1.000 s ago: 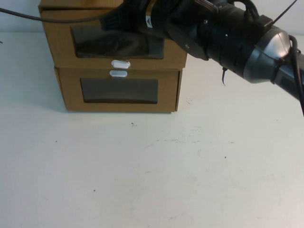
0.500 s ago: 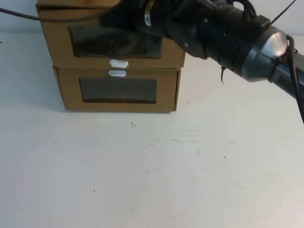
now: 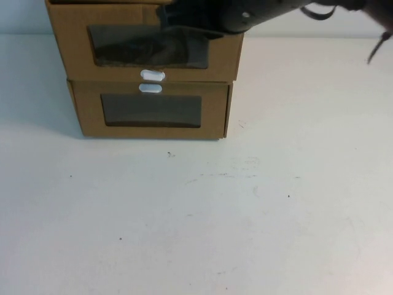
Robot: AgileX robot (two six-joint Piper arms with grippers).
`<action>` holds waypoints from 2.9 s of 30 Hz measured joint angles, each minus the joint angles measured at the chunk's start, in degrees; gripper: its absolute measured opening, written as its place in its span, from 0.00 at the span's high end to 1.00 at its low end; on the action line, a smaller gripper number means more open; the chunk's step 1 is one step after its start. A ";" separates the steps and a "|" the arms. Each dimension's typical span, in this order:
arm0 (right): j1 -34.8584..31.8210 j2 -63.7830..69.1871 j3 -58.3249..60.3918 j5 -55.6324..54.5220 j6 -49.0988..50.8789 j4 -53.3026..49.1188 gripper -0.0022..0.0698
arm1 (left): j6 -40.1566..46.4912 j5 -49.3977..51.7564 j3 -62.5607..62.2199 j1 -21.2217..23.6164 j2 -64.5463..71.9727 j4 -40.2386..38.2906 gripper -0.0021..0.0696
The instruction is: Close the shoe box
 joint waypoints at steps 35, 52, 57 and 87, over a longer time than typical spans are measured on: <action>9.92 -77.65 81.45 -20.88 9.25 -0.21 0.99 | 17.30 -40.52 106.06 -0.72 -91.26 -12.61 0.97; 10.14 -78.21 105.88 -44.89 9.46 4.53 0.99 | 17.53 -47.05 130.36 -0.72 -104.73 -13.31 0.97; 10.14 -78.30 106.27 -45.08 9.46 4.53 0.99 | 17.53 -45.18 130.39 -0.72 -104.73 -13.31 0.97; -35.84 -99.46 106.49 -34.46 9.18 -3.89 0.99 | 17.53 -45.05 130.39 -0.72 -104.73 -13.31 0.97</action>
